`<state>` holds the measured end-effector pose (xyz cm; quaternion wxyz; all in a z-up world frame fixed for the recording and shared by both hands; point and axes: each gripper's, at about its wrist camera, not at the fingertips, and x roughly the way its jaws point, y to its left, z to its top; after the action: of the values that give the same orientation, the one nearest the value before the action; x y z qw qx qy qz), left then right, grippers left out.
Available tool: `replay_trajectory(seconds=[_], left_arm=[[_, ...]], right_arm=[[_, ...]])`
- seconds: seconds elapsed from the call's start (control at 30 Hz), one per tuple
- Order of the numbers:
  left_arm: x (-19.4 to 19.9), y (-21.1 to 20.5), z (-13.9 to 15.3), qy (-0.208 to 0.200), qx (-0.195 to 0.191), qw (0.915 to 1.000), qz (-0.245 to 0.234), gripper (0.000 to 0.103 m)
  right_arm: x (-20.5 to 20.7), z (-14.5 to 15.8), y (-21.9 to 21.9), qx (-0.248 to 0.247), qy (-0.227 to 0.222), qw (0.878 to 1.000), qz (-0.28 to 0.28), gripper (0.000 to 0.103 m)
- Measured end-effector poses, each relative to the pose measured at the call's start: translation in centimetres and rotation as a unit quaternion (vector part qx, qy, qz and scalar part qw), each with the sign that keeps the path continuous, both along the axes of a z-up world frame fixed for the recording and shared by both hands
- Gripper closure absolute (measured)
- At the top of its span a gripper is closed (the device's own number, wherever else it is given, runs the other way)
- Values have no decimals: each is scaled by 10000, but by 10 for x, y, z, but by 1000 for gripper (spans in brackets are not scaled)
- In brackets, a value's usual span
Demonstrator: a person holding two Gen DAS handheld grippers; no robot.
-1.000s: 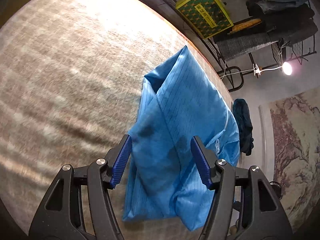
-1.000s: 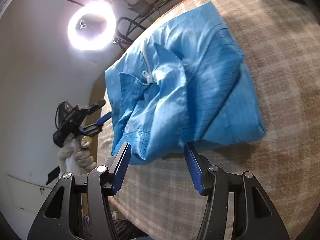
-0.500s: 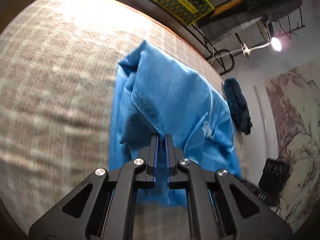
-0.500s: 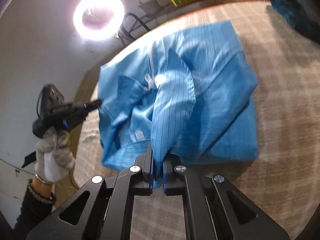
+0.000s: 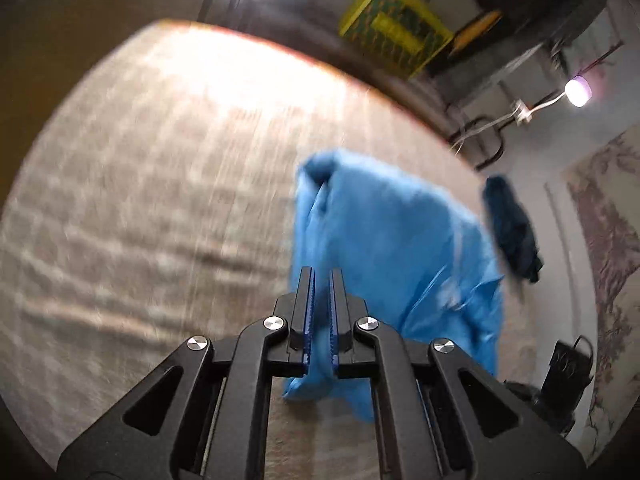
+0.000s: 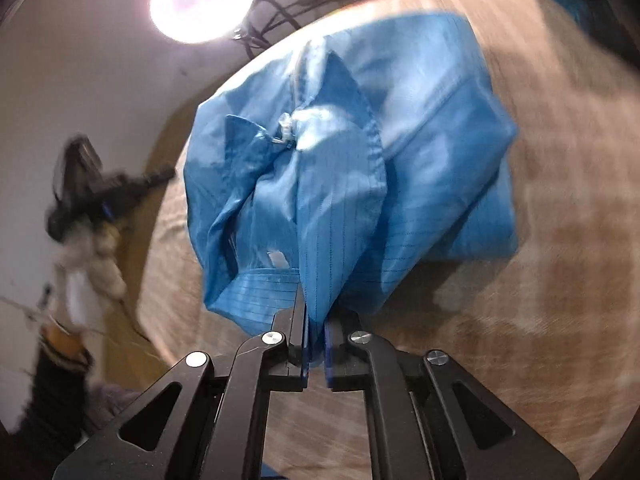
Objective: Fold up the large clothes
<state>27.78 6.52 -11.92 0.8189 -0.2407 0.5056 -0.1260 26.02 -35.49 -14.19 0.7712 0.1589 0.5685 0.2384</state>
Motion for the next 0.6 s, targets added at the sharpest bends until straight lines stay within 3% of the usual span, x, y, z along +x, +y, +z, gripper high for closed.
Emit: replay_trajectory(seconds=[0.1,0.17,0.23,0.33,0.47,0.5,0.53,0.57,0.6], left_arm=[[15,1,4,-82,-281,9995,66,81],[20,3,-7,61,-562,9984,37,59],[28,0,-26,345,-953,9948,39,55],[34,1,-50,638,-1458,9871,195,55],[38,-3,-73,881,-1469,9852,98,55],[38,-4,-76,936,-1528,9838,77,59],[38,-5,-76,956,-1644,9817,22,84],[38,-7,-74,962,-1642,9817,-49,92],[37,-8,-69,910,-1485,9847,-92,92]], right_arm=[[-6,19,2,-392,-241,9986,276,93],[-13,33,1,-414,-434,9973,431,86],[-25,48,-1,-447,-733,9948,551,68],[-25,63,-12,-364,-1082,9924,453,65],[-15,66,-35,-79,-1028,9947,-49,65],[-10,66,-41,-145,-1020,9945,-210,65],[-5,64,-45,-244,-1024,9938,-356,65],[-1,59,-50,-379,-1016,9927,-521,65],[5,53,-54,-514,-974,9917,-667,65]])
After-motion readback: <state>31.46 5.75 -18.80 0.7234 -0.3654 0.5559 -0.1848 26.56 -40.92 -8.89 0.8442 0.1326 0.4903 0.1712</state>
